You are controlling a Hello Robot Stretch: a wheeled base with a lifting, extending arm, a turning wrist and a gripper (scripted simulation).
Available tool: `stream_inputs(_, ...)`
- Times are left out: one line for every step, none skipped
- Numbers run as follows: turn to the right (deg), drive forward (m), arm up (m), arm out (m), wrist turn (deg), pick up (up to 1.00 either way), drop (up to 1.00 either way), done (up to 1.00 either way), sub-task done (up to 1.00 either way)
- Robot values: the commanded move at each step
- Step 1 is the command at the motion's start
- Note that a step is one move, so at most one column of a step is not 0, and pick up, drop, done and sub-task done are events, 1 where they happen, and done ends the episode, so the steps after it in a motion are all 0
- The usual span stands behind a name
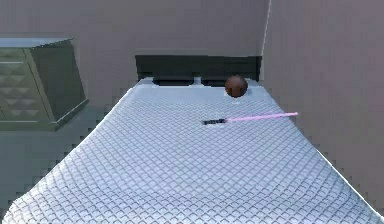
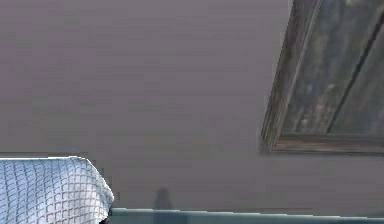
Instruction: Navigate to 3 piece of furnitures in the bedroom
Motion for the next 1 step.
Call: stream_inputs(0.0,0.0,0.0,0.0,0.0,0.0,0.0,1.0,0.0)
